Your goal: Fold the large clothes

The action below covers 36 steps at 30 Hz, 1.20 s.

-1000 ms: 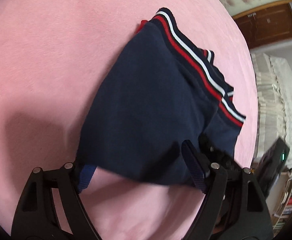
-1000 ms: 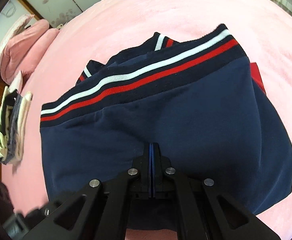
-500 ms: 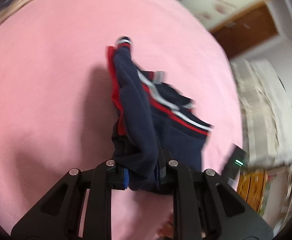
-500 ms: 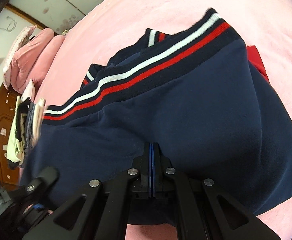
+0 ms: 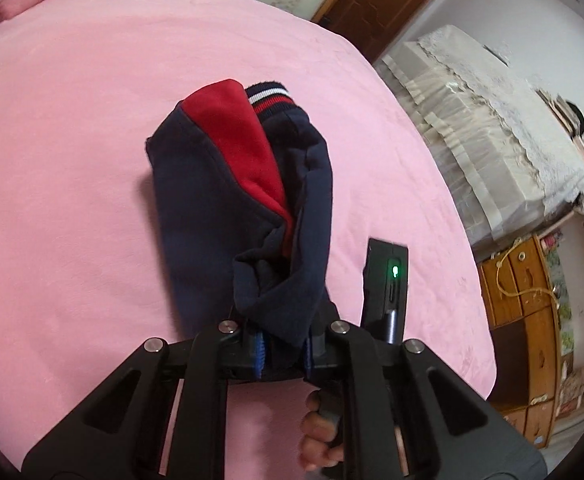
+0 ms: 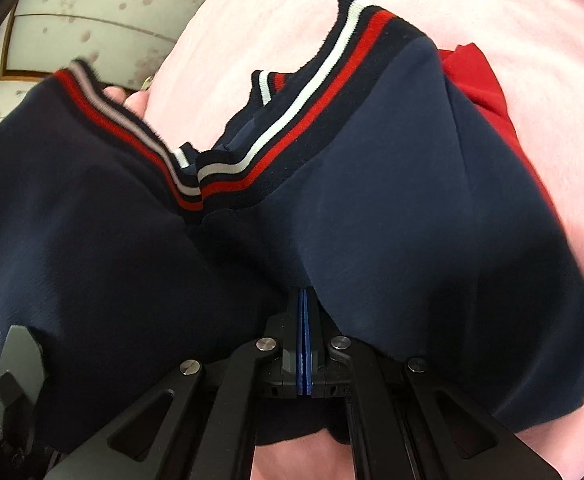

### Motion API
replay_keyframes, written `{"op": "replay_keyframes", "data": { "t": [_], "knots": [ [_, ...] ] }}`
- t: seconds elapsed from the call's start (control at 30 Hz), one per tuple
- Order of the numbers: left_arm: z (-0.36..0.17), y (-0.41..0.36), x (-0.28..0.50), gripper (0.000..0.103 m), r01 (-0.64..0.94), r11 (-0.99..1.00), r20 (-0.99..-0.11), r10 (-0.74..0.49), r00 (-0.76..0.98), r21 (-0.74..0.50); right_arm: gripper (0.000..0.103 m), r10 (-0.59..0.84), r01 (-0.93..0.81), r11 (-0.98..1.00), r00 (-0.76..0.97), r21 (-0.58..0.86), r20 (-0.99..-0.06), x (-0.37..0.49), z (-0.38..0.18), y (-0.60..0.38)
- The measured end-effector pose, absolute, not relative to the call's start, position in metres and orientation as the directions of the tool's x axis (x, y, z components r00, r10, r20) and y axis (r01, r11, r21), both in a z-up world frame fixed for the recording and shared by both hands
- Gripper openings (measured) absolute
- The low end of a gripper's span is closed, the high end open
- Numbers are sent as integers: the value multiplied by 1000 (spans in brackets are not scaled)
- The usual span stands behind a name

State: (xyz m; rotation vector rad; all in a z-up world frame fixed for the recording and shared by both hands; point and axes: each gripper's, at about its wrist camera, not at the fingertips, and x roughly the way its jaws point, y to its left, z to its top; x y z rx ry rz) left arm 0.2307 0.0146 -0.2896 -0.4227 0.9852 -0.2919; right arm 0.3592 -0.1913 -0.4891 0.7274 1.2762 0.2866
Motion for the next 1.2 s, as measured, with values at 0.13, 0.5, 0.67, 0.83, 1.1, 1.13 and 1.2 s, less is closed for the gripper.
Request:
{"op": "replay_keyframes", "data": {
  "t": [0.13, 0.5, 0.67, 0.83, 1.1, 1.13, 1.2],
  "knots": [
    [-281, -14, 229, 9, 121, 886, -737, -442, 512, -447, 0, 572, 103, 774, 309, 625, -760, 372, -470, -215],
    [-333, -102, 243, 25, 119, 882, -833, -470, 291, -456, 0, 453, 148, 815, 439, 560, -776, 391, -407, -341],
    [-320, -102, 230, 64, 114, 826, -788, -562, 253, -553, 2, 576, 100, 738, 422, 667, -700, 392, -387, -348],
    [-296, -73, 211, 65, 101, 886, -838, -460, 293, -452, 14, 600, 68, 750, 348, 658, -720, 394, -377, -308],
    [-298, -4, 209, 65, -5, 930, -892, -350, 287, -367, 20, 443, -23, 894, 188, 447, -877, 402, -409, -240],
    [-300, 0, 211, 65, -9, 934, -896, -340, 287, -357, 13, 446, -12, 891, 213, 454, -869, 400, -408, -241],
    [-299, 9, 214, 65, -20, 941, -902, -319, 291, -339, 9, 505, 28, 846, 276, 532, -818, 393, -402, -250]
  ]
}}
